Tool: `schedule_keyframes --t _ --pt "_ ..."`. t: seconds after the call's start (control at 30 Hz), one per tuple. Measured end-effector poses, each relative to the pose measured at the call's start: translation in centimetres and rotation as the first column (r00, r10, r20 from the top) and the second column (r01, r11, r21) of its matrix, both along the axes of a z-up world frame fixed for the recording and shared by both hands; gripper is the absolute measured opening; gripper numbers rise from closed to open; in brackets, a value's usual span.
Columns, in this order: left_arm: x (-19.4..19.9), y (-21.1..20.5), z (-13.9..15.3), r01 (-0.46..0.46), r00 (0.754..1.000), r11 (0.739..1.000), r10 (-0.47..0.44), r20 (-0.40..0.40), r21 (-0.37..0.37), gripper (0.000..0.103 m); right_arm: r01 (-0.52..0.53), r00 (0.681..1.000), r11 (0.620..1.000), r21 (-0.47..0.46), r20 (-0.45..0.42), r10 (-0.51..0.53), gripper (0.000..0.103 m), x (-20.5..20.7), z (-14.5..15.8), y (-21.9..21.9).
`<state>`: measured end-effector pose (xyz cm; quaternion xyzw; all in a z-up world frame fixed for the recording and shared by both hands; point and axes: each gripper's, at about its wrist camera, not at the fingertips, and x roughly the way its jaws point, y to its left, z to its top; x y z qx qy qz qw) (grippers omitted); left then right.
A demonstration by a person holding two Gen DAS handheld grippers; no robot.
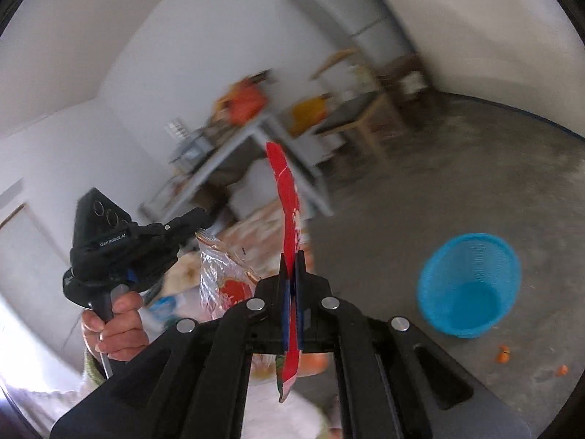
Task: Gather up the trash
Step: 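Lift the red snack bag with the left gripper toward the blue basket, then open the left gripper to drop the red bag into the blue basket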
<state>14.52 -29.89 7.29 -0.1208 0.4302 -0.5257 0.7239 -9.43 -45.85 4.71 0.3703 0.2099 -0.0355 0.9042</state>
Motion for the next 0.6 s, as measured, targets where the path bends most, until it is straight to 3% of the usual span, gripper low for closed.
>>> schedule_keyframes --t 0.33,0.6 --pt "1.7 -16.9 -7.9 0.117 0.993 0.970 -0.112 -0.034 0.214 0.000 0.225 0.956 0.974 0.024 -0.200 -0.216 0.003 2.3 -9.2 -11.1" --pt "4.5 -23.1 -13.4 0.110 0.993 0.950 -0.090 -0.080 0.294 0.000 0.327 0.893 0.945 -0.014 -0.323 -0.314 0.003 5.5 -15.9 -15.9"
